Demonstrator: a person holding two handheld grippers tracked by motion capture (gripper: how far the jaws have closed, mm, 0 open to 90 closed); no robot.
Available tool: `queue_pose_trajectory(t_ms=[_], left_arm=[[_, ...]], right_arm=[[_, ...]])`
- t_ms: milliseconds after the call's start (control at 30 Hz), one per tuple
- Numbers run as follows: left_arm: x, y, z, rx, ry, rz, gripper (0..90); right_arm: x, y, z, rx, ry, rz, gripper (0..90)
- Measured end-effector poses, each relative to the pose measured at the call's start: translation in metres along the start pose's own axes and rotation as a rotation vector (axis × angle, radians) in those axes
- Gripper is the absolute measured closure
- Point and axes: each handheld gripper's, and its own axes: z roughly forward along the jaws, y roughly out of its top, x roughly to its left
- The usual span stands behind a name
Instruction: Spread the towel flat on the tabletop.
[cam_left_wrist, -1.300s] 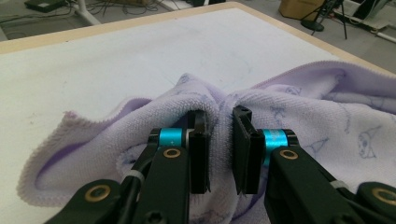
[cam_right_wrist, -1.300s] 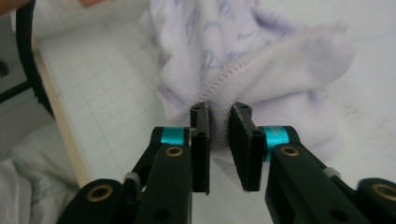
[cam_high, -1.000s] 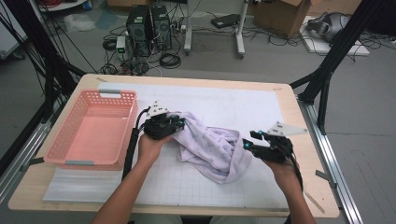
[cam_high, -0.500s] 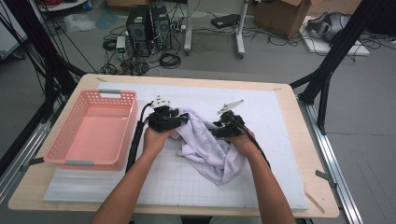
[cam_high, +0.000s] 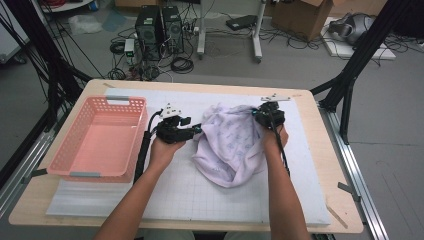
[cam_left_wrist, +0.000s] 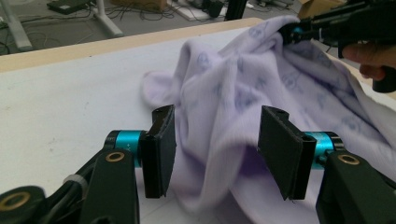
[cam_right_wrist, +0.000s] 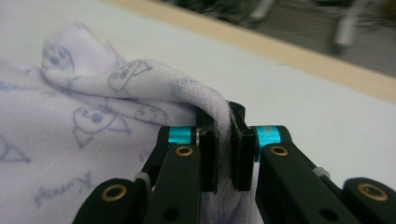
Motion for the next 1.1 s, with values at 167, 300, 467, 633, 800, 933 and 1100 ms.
queue_pose_trajectory(t_ms=[167,300,467,633,800,933,1100], left_arm=[[-0.005,-0.008,0.002,0.041,-0.088,0.003,52.5],[-0.021,-0.016,0.016,0.149,-0.165,0.044,50.6],[-0.032,-0.027,0.032,0.263,-0.174,0.091,46.2],[-0.039,-0.043,0.039,0.335,-0.124,0.149,61.1],[-0.044,-0.051,0.017,0.326,-0.068,0.156,85.7],[-0.050,-0.065,-0.018,0.274,-0.056,0.128,85.7],[-0.066,-0.091,-0.063,0.230,-0.092,0.101,85.1]], right_arm=[[-0.014,-0.008,-0.008,0.014,-0.007,0.076,67.8],[-0.012,-0.013,-0.022,-0.013,0.042,0.074,59.2],[-0.010,-0.025,-0.051,-0.031,0.091,0.022,56.1],[-0.016,-0.036,-0.071,-0.015,0.121,0.030,52.4],[-0.018,-0.055,-0.095,-0.020,0.132,0.016,52.2],[-0.010,-0.073,-0.110,-0.027,0.163,0.042,50.5],[0.020,-0.093,-0.120,-0.025,0.220,0.071,44.0]])
